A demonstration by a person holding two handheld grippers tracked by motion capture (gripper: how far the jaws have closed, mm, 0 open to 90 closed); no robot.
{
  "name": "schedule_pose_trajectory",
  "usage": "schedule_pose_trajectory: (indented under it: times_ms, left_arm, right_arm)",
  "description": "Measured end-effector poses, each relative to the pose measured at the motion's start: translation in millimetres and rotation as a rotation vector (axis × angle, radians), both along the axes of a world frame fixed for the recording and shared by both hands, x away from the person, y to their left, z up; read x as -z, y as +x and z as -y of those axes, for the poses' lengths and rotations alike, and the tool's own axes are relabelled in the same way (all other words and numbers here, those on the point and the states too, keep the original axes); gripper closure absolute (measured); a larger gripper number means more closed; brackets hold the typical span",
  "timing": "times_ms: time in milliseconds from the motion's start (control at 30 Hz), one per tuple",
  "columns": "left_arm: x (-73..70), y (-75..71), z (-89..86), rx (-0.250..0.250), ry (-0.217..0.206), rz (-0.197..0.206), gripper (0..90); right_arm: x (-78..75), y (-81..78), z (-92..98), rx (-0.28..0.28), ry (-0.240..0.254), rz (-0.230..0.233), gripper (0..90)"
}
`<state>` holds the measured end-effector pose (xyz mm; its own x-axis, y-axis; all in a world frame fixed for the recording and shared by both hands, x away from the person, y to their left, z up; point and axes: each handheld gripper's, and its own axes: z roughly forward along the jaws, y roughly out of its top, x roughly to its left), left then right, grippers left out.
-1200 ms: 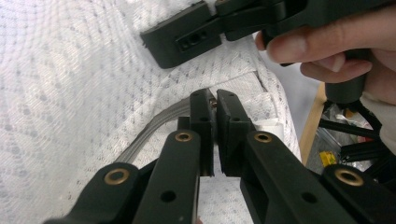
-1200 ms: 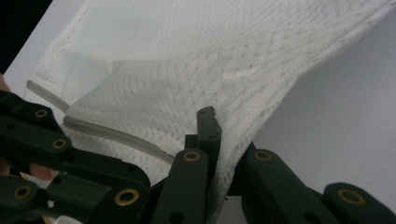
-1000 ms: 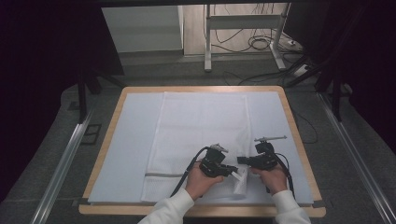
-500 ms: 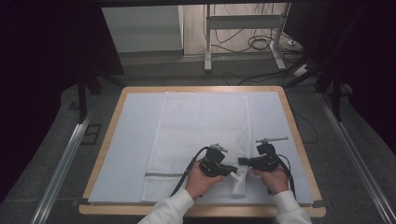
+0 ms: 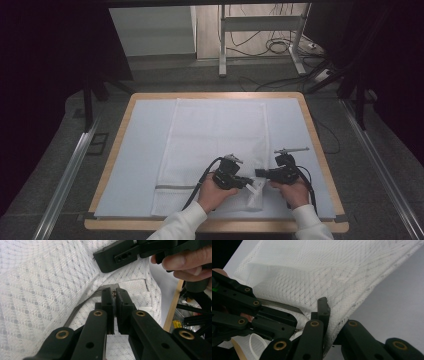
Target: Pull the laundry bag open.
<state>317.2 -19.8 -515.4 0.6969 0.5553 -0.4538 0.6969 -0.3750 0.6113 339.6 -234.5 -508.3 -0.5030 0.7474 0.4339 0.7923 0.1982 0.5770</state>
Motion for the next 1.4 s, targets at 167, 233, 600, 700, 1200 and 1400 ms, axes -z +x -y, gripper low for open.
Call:
schedule_pose_trajectory:
  times_ms: [167, 233, 600, 700, 1200, 1400]
  left_arm:
    - [0.7, 1.1, -0.9, 0.001, 0.002, -0.005, 86.9]
    - [1.4, 1.7, -1.4, 0.002, 0.004, -0.007, 86.9]
    - [4.2, 3.9, -1.9, -0.004, 0.007, -0.016, 86.9]
    - [5.8, 4.8, -4.1, -0.010, 0.013, -0.022, 86.9]
    - [3.4, 5.9, -11.3, -0.020, 0.007, -0.016, 86.9]
    - [7.3, 8.2, -20.0, -0.045, 0.058, -0.006, 86.9]
  right_arm:
    - [-0.1, -0.2, 0.0, 0.000, -0.001, 0.001, 88.1]
    - [0.5, -0.1, -0.5, -0.001, -0.003, 0.001, 88.1]
    - [0.5, -0.1, -0.2, -0.003, -0.006, 0.002, 88.2]
    - [0.3, -0.1, 0.6, -0.004, -0.004, 0.000, 88.3]
    - [0.6, 0.1, -0.3, -0.008, 0.005, -0.002, 88.2]
    - [-3.6, 0.4, 5.9, 0.012, 0.015, 0.004, 88.3]
